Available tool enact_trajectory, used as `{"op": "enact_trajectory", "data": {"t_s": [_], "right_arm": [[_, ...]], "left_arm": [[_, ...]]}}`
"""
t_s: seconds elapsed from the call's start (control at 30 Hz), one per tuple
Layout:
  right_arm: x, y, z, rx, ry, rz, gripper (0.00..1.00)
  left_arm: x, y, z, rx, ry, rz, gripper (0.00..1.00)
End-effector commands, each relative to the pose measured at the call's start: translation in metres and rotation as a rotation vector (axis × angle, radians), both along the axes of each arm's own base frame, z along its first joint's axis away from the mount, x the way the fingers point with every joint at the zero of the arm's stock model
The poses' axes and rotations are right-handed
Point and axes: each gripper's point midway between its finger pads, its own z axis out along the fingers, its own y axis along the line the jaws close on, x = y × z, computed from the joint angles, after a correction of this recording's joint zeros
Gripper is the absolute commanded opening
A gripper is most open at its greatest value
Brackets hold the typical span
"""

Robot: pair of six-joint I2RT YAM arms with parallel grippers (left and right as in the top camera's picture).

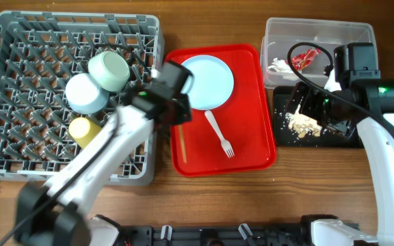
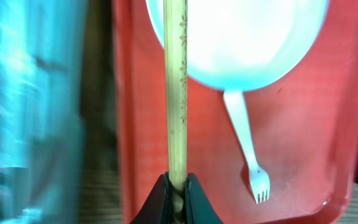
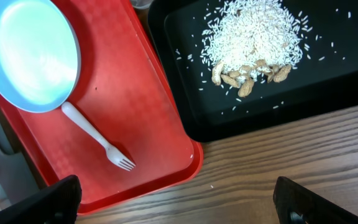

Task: Sort waste into correct bins and load items into the dishwasher rack
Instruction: 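Insert the chopstick into the rack with the left gripper, then grasp the white fork and place it in the rack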

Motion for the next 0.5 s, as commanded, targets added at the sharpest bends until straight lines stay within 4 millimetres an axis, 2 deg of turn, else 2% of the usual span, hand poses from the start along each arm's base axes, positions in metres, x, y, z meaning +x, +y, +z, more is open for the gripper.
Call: {"op": "enact_trajectory", "data": {"t_s": [0.0, 0.07, 0.13, 0.27, 0.3, 0.33, 0.37, 0.4, 0.47], "right_arm": [[0.002, 0.000, 0.007, 0.004, -0.021, 0.004, 1.00], [0.002, 0.000, 0.007, 0.004, -0.021, 0.003, 1.00], [0.002, 0.000, 0.006, 0.004, -0.021, 0.003, 1.00], [0.002, 0.000, 0.007, 0.005, -0.021, 0.003, 1.00], [0.002, 0.000, 0.007, 0.004, -0.021, 0.003, 1.00], [0.002, 0.000, 0.006, 0.005, -0.021, 0.003, 1.00], [0.002, 0.000, 0.006, 0.005, -0.021, 0.003, 1.00], [0.002, 0.000, 0.006, 0.004, -0.021, 0.003, 1.00], [0.002, 0.000, 0.006, 0.005, -0.021, 0.003, 1.00]], "left_arm": [[0.021, 0.050, 0.050, 0.129, -0.207, -0.201, 0.04], [0.033, 0.082, 0.050, 0.205, -0.227, -0.243, 0.04], [0.048, 0.105, 0.045, 0.219, -0.227, -0.190, 0.04], [0.063, 0.110, 0.020, 0.210, -0.186, -0.173, 0.04], [0.064, 0.110, 0.017, 0.210, -0.178, -0.174, 0.19], [0.066, 0.110, 0.012, 0.211, -0.173, -0.174, 0.56], [0.070, 0.109, 0.013, 0.208, -0.186, -0.170, 0.59], [0.074, 0.107, 0.017, 0.200, -0.211, -0.164, 0.66], [0.078, 0.094, 0.025, 0.151, -0.252, -0.187, 0.68]]}}
